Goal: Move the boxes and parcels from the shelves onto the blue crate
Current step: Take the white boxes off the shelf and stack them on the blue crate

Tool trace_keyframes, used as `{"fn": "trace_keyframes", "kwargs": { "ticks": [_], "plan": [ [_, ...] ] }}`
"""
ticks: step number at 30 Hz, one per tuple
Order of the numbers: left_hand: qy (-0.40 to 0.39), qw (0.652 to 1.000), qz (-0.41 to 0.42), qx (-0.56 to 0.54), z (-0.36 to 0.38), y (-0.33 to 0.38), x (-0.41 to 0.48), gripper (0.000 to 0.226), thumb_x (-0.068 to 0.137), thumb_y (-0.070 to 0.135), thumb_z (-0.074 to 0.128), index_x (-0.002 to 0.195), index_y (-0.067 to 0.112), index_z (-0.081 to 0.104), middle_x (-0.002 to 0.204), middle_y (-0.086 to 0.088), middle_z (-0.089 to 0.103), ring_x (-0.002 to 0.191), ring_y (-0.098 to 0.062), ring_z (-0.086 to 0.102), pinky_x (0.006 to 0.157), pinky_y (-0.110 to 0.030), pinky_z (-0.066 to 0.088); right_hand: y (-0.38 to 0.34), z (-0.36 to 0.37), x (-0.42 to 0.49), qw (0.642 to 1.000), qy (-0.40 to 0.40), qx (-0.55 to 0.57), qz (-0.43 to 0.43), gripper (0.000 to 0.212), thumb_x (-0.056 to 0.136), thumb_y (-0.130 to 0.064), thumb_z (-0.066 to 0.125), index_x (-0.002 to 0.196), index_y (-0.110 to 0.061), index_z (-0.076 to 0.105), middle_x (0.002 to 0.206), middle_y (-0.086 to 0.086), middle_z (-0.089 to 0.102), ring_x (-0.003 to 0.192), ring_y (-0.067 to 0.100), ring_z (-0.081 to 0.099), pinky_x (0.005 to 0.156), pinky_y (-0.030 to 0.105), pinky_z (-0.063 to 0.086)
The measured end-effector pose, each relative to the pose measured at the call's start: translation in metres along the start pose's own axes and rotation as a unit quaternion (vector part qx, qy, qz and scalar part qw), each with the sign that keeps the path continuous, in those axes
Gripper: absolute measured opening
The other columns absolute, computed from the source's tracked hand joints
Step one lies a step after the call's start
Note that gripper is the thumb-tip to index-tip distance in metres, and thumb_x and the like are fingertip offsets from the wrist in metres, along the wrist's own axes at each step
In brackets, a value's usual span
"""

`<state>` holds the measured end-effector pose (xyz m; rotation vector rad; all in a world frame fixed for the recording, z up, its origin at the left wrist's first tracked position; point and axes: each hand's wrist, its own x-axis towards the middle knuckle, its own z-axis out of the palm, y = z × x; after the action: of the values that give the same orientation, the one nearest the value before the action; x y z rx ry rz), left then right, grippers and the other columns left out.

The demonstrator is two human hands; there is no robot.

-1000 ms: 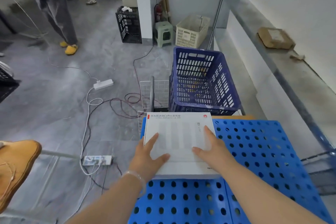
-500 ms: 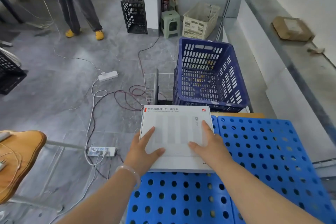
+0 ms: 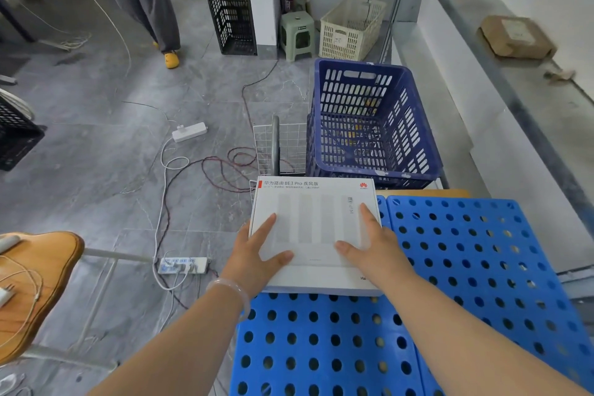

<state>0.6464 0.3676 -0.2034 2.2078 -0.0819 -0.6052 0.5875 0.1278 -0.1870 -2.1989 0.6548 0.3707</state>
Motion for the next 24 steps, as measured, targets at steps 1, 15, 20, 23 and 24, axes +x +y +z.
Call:
{"fn": "trace_keyframes", "kwargs": {
  "ticks": [1,15,20,23,24],
  "plan": [
    [0.0,1.0,0.0,0.004,0.0001,-0.0004,0.0006,0.077,0.083,0.053,0.068,0.145,0.056,0.023,0.156,0.007,0.015,0.139,-0.021,0.03,0.113,-0.04,0.035,-0.0002,-0.0003,0.0,1.0,-0.001,0.0,0.0,0.092,0.085,-0.06,0.062,0.15,-0.051,-0.001,0.158,0.007,0.016,0.14,0.025,0.031,0.105,0.038,0.036],
    [0.006,0.997,0.018,0.074,0.0024,-0.0093,0.0048,0.08,0.081,0.066,0.061,0.145,0.059,0.014,0.159,0.013,0.002,0.145,-0.024,0.02,0.115,-0.048,0.032,-0.0002,-0.0012,0.0006,1.0,-0.003,0.004,-0.006,0.106,0.074,-0.06,0.074,0.151,-0.05,0.0,0.162,-0.001,-0.002,0.148,0.02,0.012,0.116,0.04,0.023],
    [0.008,0.998,0.018,0.063,0.0041,-0.0064,0.0069,0.079,0.081,0.063,0.063,0.145,0.059,0.017,0.159,0.012,0.003,0.145,-0.024,0.02,0.116,-0.047,0.031,0.0008,-0.0025,0.0059,1.0,-0.01,0.004,-0.004,0.113,0.07,-0.06,0.078,0.15,-0.052,-0.001,0.161,0.0,0.005,0.145,0.02,0.02,0.115,0.04,0.027],
    [0.009,0.998,0.019,0.063,0.0049,-0.0064,0.0072,0.079,0.081,0.062,0.064,0.144,0.06,0.017,0.16,0.012,0.003,0.145,-0.024,0.021,0.116,-0.046,0.032,0.0017,-0.0021,0.0071,1.0,-0.007,0.003,-0.01,0.112,0.07,-0.06,0.077,0.151,-0.051,-0.001,0.16,0.0,0.009,0.144,0.02,0.024,0.113,0.039,0.029],
    [0.008,0.998,0.017,0.064,0.0049,-0.0065,0.0071,0.079,0.081,0.063,0.063,0.144,0.059,0.016,0.16,0.012,0.002,0.145,-0.024,0.021,0.116,-0.046,0.032,0.002,-0.0019,0.007,1.0,-0.008,0.003,-0.013,0.112,0.071,-0.059,0.077,0.151,-0.05,0.0,0.159,0.0,0.01,0.143,0.02,0.024,0.112,0.038,0.029]
  ]
}}
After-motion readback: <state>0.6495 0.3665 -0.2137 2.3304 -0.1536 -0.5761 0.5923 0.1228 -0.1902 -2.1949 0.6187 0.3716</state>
